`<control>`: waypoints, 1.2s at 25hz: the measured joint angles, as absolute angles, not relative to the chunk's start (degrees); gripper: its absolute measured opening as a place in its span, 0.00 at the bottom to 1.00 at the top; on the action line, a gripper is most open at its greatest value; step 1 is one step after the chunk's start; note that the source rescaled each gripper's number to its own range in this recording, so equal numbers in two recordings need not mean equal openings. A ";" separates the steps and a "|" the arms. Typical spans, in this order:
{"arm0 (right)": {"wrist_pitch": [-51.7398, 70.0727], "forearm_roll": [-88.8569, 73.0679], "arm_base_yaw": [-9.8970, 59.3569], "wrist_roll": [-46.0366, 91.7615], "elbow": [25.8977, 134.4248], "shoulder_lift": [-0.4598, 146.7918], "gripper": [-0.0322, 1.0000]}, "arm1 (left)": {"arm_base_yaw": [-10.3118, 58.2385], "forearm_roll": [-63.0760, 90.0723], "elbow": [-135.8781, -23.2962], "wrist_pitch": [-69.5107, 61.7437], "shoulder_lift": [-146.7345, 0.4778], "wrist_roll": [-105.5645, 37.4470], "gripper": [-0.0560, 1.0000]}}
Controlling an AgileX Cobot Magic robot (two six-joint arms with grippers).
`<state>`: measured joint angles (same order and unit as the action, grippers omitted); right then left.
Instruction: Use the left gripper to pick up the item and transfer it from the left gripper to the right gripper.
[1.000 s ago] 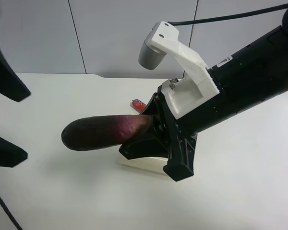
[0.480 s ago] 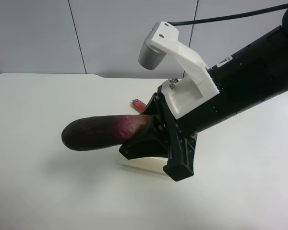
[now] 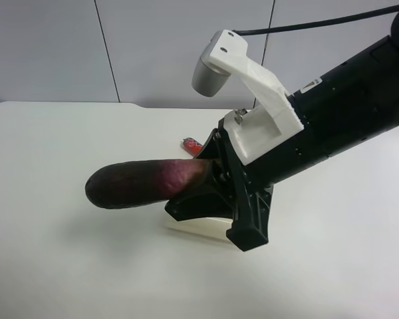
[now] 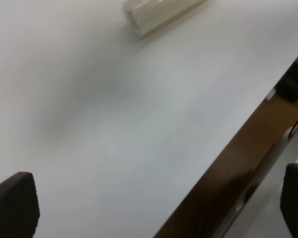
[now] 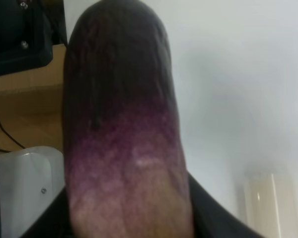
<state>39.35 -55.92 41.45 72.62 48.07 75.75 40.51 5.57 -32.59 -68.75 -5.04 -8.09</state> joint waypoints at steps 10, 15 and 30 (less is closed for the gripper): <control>39.35 -55.92 41.45 72.62 48.07 75.75 0.03 | 40.51 5.56 -30.68 -63.82 0.36 -6.54 0.99; 39.35 -55.92 41.45 72.62 48.07 75.75 0.03 | 40.51 5.20 -29.16 -61.06 0.36 -5.20 0.99; 39.35 -44.41 41.50 51.86 52.95 75.80 0.03 | 35.67 5.13 -29.16 -60.72 0.36 -5.01 0.99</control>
